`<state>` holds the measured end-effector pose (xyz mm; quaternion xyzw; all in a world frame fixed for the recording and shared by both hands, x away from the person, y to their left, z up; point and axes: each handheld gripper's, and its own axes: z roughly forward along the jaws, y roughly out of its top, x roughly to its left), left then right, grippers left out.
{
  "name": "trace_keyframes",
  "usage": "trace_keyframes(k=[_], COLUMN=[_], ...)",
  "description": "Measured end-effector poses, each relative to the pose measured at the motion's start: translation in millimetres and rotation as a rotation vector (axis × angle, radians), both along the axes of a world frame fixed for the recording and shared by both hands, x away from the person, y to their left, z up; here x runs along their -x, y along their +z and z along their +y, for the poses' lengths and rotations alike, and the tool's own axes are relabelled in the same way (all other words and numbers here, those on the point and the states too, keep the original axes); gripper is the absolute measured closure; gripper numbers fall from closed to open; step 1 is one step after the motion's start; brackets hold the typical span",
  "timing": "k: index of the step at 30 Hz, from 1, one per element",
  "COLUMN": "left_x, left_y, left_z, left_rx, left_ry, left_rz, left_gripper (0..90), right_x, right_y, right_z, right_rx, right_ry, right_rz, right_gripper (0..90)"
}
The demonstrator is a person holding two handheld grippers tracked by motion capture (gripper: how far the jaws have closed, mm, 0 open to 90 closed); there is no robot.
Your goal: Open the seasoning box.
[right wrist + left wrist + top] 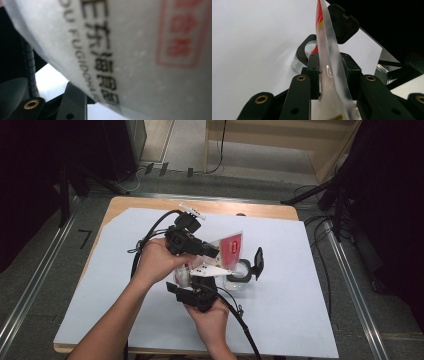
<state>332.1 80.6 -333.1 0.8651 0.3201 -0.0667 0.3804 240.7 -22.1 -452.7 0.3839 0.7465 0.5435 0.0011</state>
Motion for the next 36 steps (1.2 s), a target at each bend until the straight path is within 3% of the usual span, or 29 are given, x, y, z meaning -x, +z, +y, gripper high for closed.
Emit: trace_keyframes(k=[7, 12, 16, 20, 36], left_x=[1.1, 0.6, -0.4, -0.2, 0.3], left_y=[1.9, 0.7, -0.1, -1.1, -0.5], left_z=[3.9, 4.8, 5.4, 4.3, 0.7], left_rx=[-0.014, -0.013, 0.006, 0.016, 0.008], left_ry=[-0.013, -0.005, 0.004, 0.007, 0.005], left_rz=[0.006, 0.001, 0.012, -0.004, -0.022], left_gripper=[76.5, 82.5, 82.8, 83.5, 86.6], right_x=[0.4, 1.9, 2.4, 2.9, 3.3], right_y=[-2.1, -1.3, -0.4, 1.7, 4.2], right_z=[-1.9, -0.4, 1.0, 0.6, 0.9], right_rx=[-0.003, 0.033, 0.033, 0.032, 0.052], right_ry=[-0.004, -0.002, 0.003, 0.005, 0.001], right_rz=[0.008, -0.022, -0.031, -0.032, -0.038], right_gripper=[60.8, 60.6, 59.5, 61.8, 62.2])
